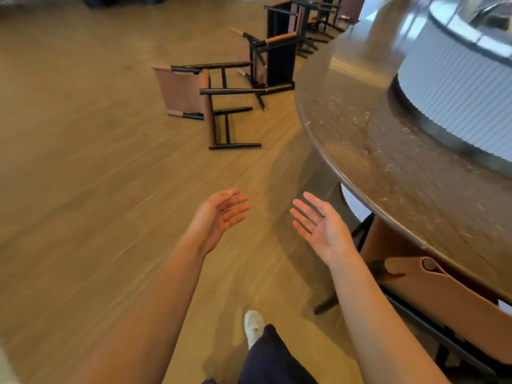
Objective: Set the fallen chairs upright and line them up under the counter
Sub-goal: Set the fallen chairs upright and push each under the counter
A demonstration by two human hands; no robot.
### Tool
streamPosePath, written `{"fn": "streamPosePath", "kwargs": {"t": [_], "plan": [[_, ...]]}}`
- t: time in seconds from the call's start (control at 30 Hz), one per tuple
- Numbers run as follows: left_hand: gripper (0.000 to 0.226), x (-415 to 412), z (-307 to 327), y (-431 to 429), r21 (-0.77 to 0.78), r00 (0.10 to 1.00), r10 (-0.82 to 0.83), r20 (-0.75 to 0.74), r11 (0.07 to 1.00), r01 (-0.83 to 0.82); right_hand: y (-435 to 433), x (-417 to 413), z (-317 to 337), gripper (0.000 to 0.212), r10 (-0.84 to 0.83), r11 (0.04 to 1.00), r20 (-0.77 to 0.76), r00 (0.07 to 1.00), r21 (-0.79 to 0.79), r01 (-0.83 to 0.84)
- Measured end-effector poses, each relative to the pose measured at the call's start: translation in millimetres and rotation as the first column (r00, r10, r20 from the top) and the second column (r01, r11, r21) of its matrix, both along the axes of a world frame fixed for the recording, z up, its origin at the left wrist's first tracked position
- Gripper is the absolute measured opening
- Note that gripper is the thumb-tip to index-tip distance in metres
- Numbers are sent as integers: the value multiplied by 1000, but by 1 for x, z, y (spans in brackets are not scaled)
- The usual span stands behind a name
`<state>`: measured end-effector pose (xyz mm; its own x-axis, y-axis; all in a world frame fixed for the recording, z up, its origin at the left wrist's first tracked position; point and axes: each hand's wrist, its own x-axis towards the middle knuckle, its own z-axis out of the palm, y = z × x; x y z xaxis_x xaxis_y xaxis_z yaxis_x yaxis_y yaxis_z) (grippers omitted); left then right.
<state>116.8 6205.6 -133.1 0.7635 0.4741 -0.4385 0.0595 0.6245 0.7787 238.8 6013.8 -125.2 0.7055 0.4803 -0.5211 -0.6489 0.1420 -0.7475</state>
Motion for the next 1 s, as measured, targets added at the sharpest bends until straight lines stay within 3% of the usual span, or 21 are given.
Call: {"fn": "streamPosePath", "kwargs": {"t": [0.33, 0.63, 1.0], "plan": [[21, 31, 9, 186, 17, 977, 211, 8, 977, -212, 204, 75, -15, 23, 165, 986, -82, 983, 31, -163], [21, 46, 13, 353, 8, 911, 410, 43, 912, -410, 404, 125, 4, 24, 338, 941, -51, 940, 37, -337], [23, 64, 8, 628, 27, 896, 436, 79, 898, -439, 681, 144, -9, 24, 310, 951, -76, 948, 12, -310]]}}
